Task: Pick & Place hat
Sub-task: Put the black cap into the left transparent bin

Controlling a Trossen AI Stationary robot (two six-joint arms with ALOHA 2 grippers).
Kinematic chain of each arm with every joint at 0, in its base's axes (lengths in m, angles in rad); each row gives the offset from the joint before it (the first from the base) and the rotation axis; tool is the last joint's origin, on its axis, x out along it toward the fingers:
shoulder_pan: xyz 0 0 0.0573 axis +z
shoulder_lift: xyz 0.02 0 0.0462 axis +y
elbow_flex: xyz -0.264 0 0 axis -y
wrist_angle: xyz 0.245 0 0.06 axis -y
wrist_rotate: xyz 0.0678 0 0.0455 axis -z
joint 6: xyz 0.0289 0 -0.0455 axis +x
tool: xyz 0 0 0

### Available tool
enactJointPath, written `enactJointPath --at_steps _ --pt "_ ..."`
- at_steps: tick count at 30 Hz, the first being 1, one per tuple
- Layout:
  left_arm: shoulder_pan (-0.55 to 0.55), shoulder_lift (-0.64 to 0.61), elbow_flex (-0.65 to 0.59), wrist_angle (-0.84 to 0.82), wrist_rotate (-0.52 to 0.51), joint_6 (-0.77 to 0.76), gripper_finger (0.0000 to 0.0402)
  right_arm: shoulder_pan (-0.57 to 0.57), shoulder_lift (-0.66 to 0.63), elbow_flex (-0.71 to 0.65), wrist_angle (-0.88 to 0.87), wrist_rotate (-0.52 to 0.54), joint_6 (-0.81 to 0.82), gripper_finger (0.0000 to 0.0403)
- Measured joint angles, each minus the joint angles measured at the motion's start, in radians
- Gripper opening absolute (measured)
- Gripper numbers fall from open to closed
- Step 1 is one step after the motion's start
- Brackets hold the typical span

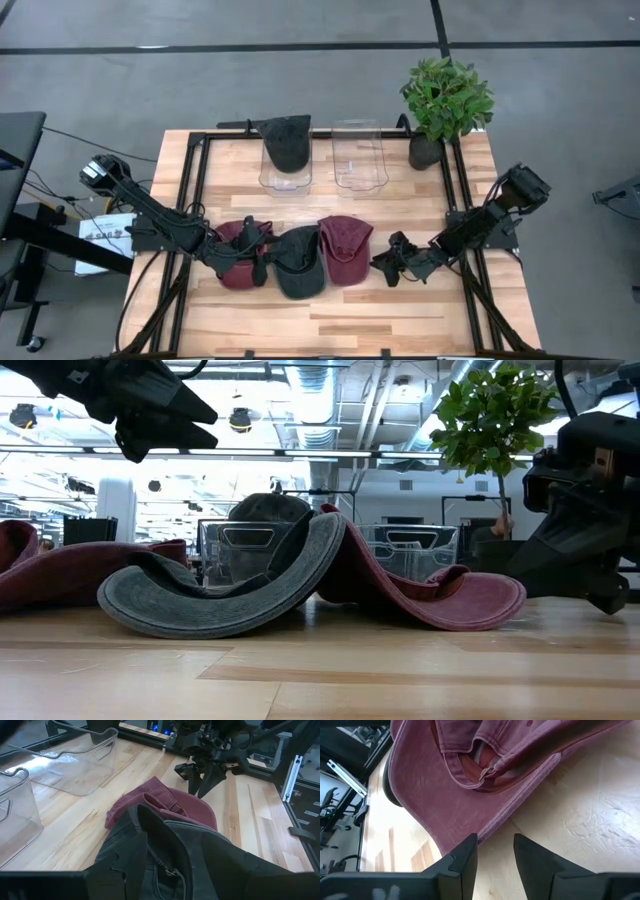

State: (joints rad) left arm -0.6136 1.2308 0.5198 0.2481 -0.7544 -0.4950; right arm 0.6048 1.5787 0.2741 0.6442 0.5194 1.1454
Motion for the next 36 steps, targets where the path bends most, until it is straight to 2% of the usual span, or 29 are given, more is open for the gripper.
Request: enactJointPath --at_steps 14,22,30,32,36 --pt "0.000 0.000 0.000 0.000 0.000 0.000 0.0186 -0.003 0.000 0.032 0.000 0.003 -0.026 0.0118" --pt "0.000 0.000 0.000 0.000 0.000 0.000 0.0186 -0.025 0.000 0.112 -0.201 -0.003 -0.024 0.0118" --pt "0.000 0.000 0.000 0.000 0.010 0.000 0.0186 -0.026 0.000 0.112 -0.223 0.002 -0.029 0.0118" --pt "0.000 0.000 0.000 0.000 0.030 0.000 0.0186 -0.026 0.000 0.112 -0.254 0.015 -0.038 0.0118" --pt "0.000 0.000 0.000 0.000 0.031 0.000 0.0186 -0.030 0.000 0.112 -0.296 0.119 -0.047 0.0118"
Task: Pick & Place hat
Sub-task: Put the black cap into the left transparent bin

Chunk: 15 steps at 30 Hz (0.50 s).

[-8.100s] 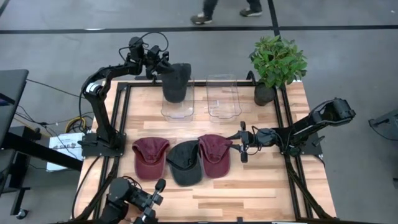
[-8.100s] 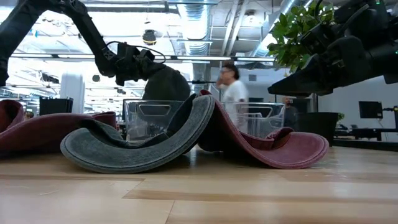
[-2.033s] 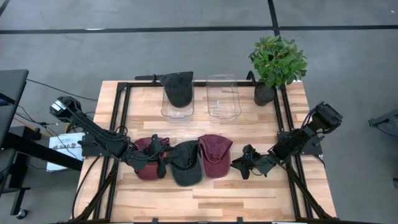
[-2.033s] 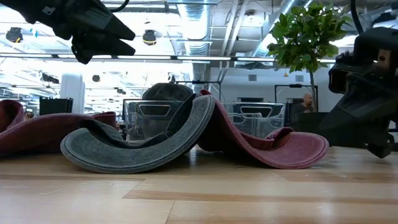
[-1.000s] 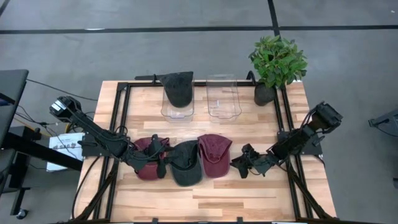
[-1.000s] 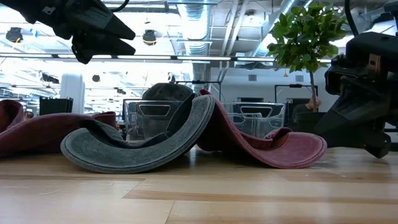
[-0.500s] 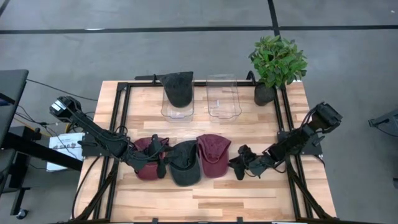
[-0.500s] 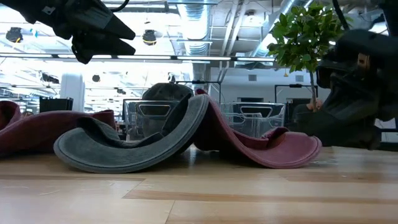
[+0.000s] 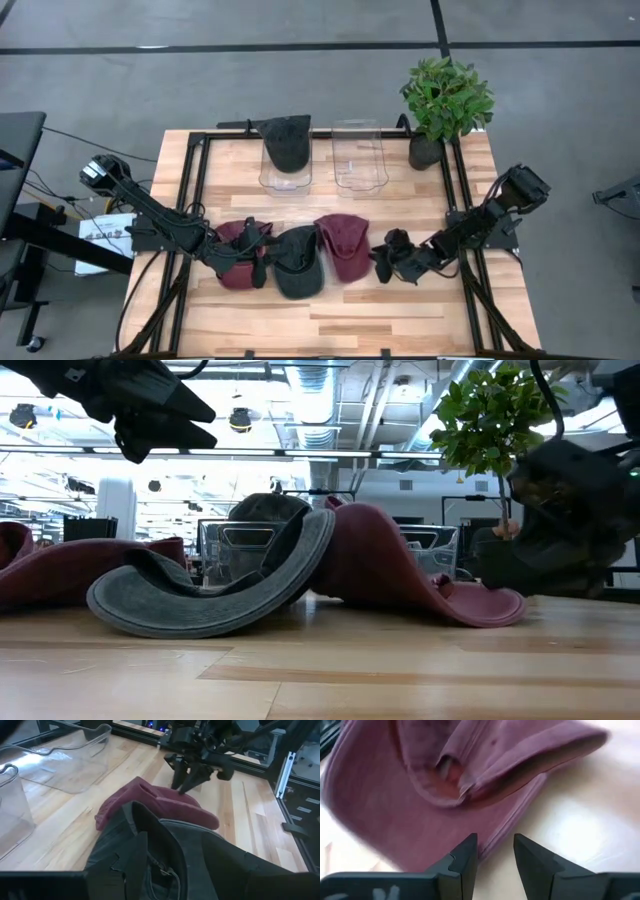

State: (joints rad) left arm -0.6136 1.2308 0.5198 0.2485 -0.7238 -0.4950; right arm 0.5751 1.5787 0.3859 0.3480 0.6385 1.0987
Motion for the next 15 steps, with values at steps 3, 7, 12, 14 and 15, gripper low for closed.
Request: enactJointPath --at_steps 3,7,12,14,15 --pt "0.000 0.000 0.000 0.000 0.000 0.000 0.0186 0.000 0.000 0.000 -0.004 0.053 -0.001 0.0118" --pt "0.000 0.000 0.000 0.000 0.000 0.000 0.0186 0.000 -0.002 0.000 -0.004 0.069 -0.008 0.0118" --pt "0.000 0.000 0.000 0.000 0.000 0.000 0.0186 0.022 -0.021 0.007 -0.009 0.124 -0.040 0.0118" --pt "0.000 0.000 0.000 0.000 0.000 0.000 0.0186 0.042 -0.043 0.016 -0.008 0.177 -0.097 0.0118" --pt "0.000 0.000 0.000 0.000 0.000 0.000 0.0186 0.053 -0.058 0.021 -0.010 0.201 -0.133 0.0118"
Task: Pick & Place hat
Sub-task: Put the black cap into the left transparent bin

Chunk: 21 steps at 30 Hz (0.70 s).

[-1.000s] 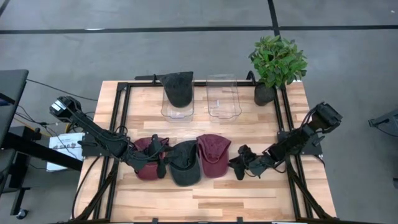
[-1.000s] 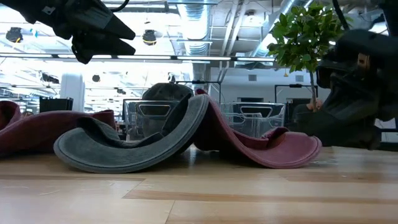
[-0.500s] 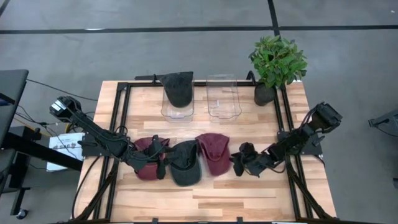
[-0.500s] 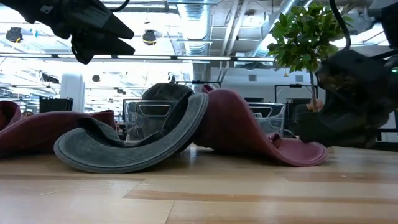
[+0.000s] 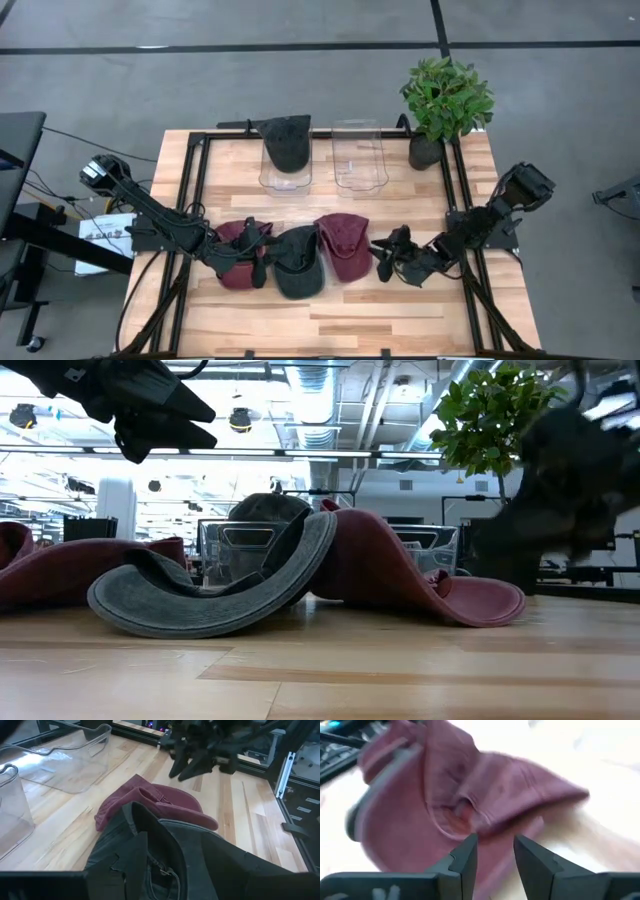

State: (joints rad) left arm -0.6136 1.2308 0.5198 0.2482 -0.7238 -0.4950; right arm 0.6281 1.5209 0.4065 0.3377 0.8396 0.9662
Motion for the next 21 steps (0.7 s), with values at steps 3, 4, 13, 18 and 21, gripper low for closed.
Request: enactJointPath --at_steps 3,4,13,18,21 --pt "0.000 0.000 0.000 0.000 0.001 0.000 0.0186 0.038 -0.045 0.024 0.002 0.067 -0.124 0.0118" --pt "0.000 0.000 0.000 0.000 0.003 0.000 0.0186 0.054 -0.056 0.034 0.003 0.090 -0.174 0.0118" --pt "-0.001 0.050 0.000 0.000 0.076 -0.003 0.0186 0.181 -0.013 0.183 0.007 0.106 -0.618 0.0118" --pt "-0.014 0.145 0.001 -0.002 0.214 0.000 0.0186 0.215 0.017 0.239 0.006 0.105 -0.730 0.0118" --pt "-0.040 0.196 0.006 -0.003 0.262 0.042 0.0186 0.230 0.016 0.249 0.007 0.106 -0.762 0.0118"
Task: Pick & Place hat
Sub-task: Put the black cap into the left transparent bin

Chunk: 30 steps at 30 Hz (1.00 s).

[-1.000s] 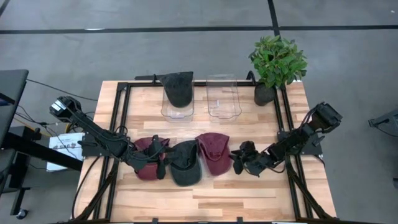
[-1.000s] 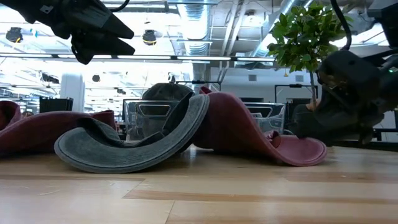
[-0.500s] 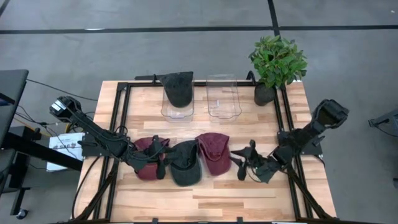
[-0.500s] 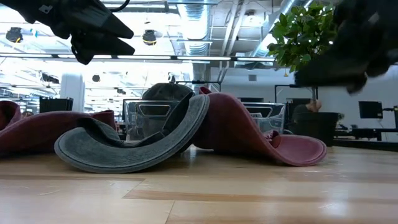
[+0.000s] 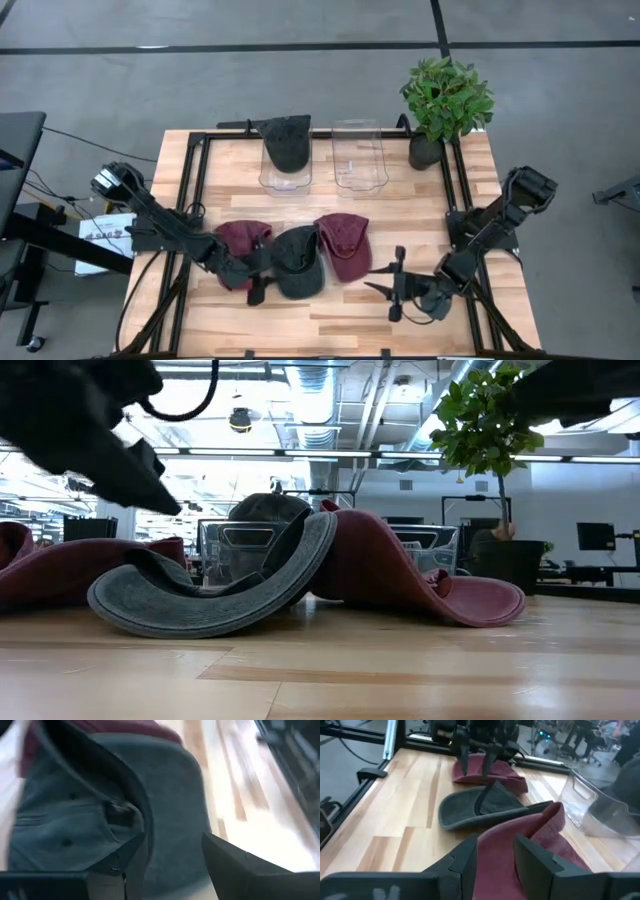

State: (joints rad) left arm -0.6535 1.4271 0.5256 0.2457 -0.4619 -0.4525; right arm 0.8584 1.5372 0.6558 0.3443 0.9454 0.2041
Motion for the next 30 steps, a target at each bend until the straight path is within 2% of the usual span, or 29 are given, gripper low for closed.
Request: enactJointPath --at_steps 5,10,15,30 --pt "-0.065 0.036 0.024 0.003 -0.004 0.162 0.0186 0.017 -0.005 0.002 -0.007 0.000 -0.004 0.0118" --pt "-0.122 0.046 0.032 -0.003 -0.082 0.317 0.0186 0.021 -0.006 0.002 -0.021 0.000 -0.003 0.0118" --pt "-0.132 0.047 0.032 -0.054 -0.137 0.347 0.0186 0.033 -0.006 0.002 -0.031 -0.001 -0.003 0.0118" --pt "-0.121 0.048 0.025 -0.219 -0.088 0.341 0.0186 0.066 -0.006 0.002 -0.031 -0.001 -0.002 0.0118"
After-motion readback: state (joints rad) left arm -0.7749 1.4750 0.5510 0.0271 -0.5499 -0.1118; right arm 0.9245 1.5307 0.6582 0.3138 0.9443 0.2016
